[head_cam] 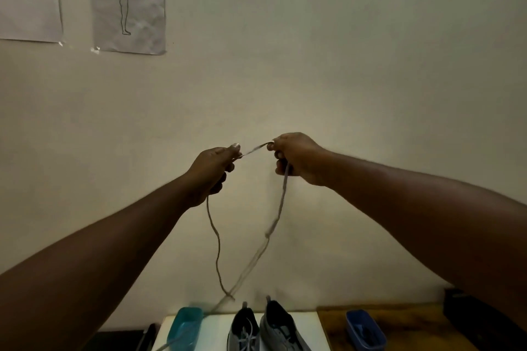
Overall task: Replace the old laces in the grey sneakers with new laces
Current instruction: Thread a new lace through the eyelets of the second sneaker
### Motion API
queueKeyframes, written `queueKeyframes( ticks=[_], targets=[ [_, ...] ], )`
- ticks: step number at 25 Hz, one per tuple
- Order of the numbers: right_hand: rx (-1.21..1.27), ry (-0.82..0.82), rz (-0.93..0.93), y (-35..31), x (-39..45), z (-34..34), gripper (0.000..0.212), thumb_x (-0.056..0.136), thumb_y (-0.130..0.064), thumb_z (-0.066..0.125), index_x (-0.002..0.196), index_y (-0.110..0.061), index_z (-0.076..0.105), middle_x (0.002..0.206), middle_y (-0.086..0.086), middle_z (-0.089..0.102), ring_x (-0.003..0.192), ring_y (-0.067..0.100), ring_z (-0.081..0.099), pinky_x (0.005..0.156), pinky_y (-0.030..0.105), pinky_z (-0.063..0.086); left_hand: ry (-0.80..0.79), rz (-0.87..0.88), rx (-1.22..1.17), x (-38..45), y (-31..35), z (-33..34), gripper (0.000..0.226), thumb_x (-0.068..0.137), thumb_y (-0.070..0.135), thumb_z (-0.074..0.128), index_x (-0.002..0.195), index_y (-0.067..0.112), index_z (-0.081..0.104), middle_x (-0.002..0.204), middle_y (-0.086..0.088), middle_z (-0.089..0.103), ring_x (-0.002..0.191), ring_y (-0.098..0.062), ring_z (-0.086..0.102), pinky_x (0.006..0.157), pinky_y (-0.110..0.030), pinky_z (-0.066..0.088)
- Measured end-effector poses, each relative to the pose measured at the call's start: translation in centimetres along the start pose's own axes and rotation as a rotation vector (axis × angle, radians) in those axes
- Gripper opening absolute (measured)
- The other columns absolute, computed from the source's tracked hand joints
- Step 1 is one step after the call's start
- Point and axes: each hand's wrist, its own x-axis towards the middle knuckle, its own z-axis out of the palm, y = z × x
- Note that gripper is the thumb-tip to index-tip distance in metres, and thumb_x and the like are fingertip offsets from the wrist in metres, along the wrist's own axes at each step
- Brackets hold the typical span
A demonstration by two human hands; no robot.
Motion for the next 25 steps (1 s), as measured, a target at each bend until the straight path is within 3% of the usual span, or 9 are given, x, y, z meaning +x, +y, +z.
queueKeyframes(
  ticks=[4, 6, 9, 12, 15, 19, 21, 25],
  targets=[
    [-0.038, 0.107, -0.086, -1.6, 1.4, -2.7, 0.017, 0.1, -0.016, 0.055, 0.1, -0.009, 0.071, 0.076, 0.003, 0.049, 0.061, 0.018, 0.049, 0.069, 0.034, 0.055, 0.043, 0.141, 0.294, -0.4, -2.3, -2.2, 0.049, 0.099, 0.059, 0.05, 0.093, 0.017, 0.077, 0.07, -0.004, 0.057, 0.049, -0.005, 0.044, 0.052, -0.026, 0.031],
    [-0.022, 0.076, -0.098, -2.3, 1.7, -3.4, 0.022, 0.102, -0.015, 0.052, 0.103, -0.008, 0.073, 0.075, 0.002, 0.047, 0.06, 0.017, 0.048, 0.071, 0.035, 0.056, 0.03, 0.166, 0.38, -0.5, -2.9, -2.4, 0.046, 0.101, 0.055, 0.05, 0.09, 0.02, 0.078, 0.077, -0.005, 0.067, 0.069, -0.007, 0.059, 0.065, -0.028, 0.042],
    [-0.045, -0.046, -0.039, -2.5, 1.3, -3.0, 0.025, 0.104, -0.014, 0.048, 0.108, -0.004, 0.07, 0.07, 0.0, 0.045, 0.057, 0.015, 0.046, 0.068, 0.034, 0.054, -0.135, 0.128, 0.306, -1.0, -2.0, -0.3, 0.044, 0.101, 0.055, 0.048, 0.106, 0.02, 0.075, 0.095, -0.002, 0.075, 0.095, -0.014, 0.069, 0.082, -0.025, 0.044],
    [-0.092, -0.157, -0.008, -2.0, 1.1, -1.7, 0.021, 0.104, -0.019, 0.051, 0.106, -0.006, 0.068, 0.067, -0.001, 0.048, 0.058, 0.014, 0.048, 0.07, 0.034, 0.054, -0.164, 0.197, 0.162, -0.4, -0.2, 3.9, 0.038, 0.101, 0.049, 0.054, 0.128, 0.024, 0.062, 0.116, 0.004, 0.071, 0.109, -0.012, 0.066, 0.085, -0.028, 0.047],
    [-0.109, -0.189, -0.019, -1.8, 1.3, -1.8, 0.018, 0.102, -0.021, 0.054, 0.1, -0.01, 0.067, 0.066, -0.001, 0.045, 0.055, 0.013, 0.04, 0.063, 0.032, 0.046, -0.099, 0.198, 0.049, 0.6, 1.1, 6.6, 0.024, 0.106, 0.034, 0.05, 0.116, 0.018, 0.065, 0.096, 0.004, 0.069, 0.097, -0.014, 0.071, 0.083, -0.03, 0.05],
    [-0.062, -0.04, 0.01, -2.4, 2.1, -5.6, 0.013, 0.098, -0.021, 0.056, 0.1, -0.012, 0.065, 0.065, -0.004, 0.033, 0.052, 0.013, 0.024, 0.052, 0.027, 0.026, -0.132, 0.058, -0.07, 1.3, -1.7, 5.2, 0.025, 0.107, 0.029, 0.044, 0.104, 0.019, 0.066, 0.071, 0.005, 0.051, 0.075, -0.015, 0.065, 0.083, -0.034, 0.048],
    [-0.067, 0.037, -0.006, -2.6, 2.6, -7.9, 0.009, 0.096, -0.019, 0.057, 0.097, -0.013, 0.065, 0.068, -0.003, 0.035, 0.052, 0.012, 0.023, 0.051, 0.027, 0.021, -0.173, 0.031, -0.037, 1.3, -4.0, 3.9, 0.026, 0.108, 0.033, 0.043, 0.103, 0.021, 0.066, 0.07, 0.006, 0.051, 0.077, -0.014, 0.064, 0.085, -0.035, 0.047],
    [-0.012, 0.143, -0.069, -3.1, 3.2, -10.3, 0.008, 0.095, -0.017, 0.059, 0.094, -0.016, 0.067, 0.067, -0.004, 0.04, 0.051, 0.011, 0.027, 0.051, 0.025, 0.026, -0.186, 0.04, -0.011, 1.4, -5.6, 2.7, 0.028, 0.109, 0.037, 0.04, 0.104, 0.023, 0.063, 0.073, 0.009, 0.055, 0.09, -0.013, 0.066, 0.088, -0.034, 0.044]
  ],
)
